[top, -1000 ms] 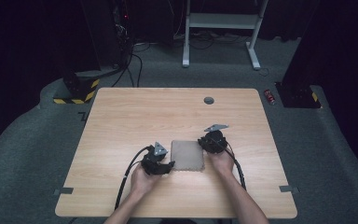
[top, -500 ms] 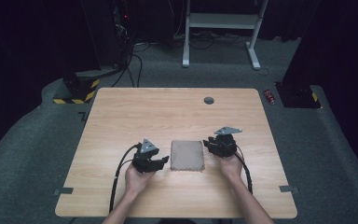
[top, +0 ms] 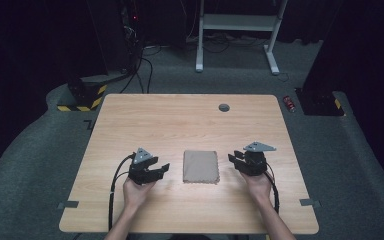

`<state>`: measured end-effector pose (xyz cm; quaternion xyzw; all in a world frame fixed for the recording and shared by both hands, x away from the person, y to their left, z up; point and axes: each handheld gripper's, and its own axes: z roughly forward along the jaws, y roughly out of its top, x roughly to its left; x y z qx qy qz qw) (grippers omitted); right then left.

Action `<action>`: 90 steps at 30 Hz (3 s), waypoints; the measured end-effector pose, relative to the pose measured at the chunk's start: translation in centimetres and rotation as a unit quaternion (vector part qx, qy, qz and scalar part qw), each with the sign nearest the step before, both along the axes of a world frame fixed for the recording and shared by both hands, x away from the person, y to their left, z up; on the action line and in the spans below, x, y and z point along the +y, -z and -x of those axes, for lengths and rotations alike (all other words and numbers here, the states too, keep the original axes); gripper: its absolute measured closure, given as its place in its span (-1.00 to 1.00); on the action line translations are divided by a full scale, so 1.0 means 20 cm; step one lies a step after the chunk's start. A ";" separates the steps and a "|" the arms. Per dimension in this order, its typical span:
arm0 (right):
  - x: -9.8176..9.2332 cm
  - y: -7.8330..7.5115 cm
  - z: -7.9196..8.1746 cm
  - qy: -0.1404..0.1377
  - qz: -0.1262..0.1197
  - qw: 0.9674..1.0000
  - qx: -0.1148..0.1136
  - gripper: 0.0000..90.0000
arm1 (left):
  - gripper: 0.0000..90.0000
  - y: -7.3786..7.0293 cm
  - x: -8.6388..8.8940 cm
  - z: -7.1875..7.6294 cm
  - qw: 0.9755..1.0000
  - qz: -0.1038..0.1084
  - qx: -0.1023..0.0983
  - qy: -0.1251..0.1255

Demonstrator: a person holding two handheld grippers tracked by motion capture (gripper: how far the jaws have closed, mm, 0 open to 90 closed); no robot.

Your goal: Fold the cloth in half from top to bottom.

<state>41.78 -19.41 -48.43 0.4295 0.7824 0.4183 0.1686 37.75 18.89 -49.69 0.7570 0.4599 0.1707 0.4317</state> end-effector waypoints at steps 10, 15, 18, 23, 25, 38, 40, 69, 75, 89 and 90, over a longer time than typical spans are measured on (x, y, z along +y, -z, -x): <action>-0.08 0.01 0.07 0.011 -0.007 1.000 -0.001 0.44 | -0.09 0.03 0.06 0.02 1.000 -0.001 0.002 -0.014; -0.11 0.02 0.10 0.018 -0.013 1.000 0.001 0.44 | -0.09 0.04 0.09 0.04 1.000 0.002 0.004 -0.022; -0.13 0.02 0.11 0.017 -0.009 1.000 -0.001 0.44 | -0.09 0.05 0.11 0.05 1.000 0.003 0.002 -0.026; -0.14 0.04 0.13 0.020 -0.001 1.000 -0.002 0.43 | -0.09 0.05 0.13 0.06 0.999 -0.005 0.002 -0.033; -0.15 0.05 0.14 0.020 0.002 1.000 -0.001 0.43 | -0.10 0.06 0.13 0.06 0.999 -0.009 0.003 -0.033; -0.19 0.10 0.19 0.033 0.027 0.999 0.003 0.42 | -0.10 0.10 0.16 0.09 0.998 -0.028 0.004 -0.050; -0.20 0.10 0.20 0.036 0.029 0.999 0.007 0.41 | -0.10 0.10 0.17 0.09 0.998 -0.030 0.005 -0.053; -0.24 0.19 0.20 0.057 0.071 0.996 0.013 0.33 | -0.16 0.15 0.16 0.08 0.993 -0.087 0.010 -0.078; -0.24 0.19 0.20 0.056 0.076 0.995 0.012 0.11 | -0.29 0.15 0.16 0.07 0.993 -0.087 0.014 -0.073; -0.24 0.19 0.19 0.061 0.075 0.995 0.016 -0.02 | -0.35 0.15 0.16 0.07 0.994 -0.086 0.016 -0.070; -0.24 0.19 0.19 0.061 0.075 0.995 0.016 -0.02 | -0.35 0.15 0.16 0.07 0.994 -0.086 0.016 -0.069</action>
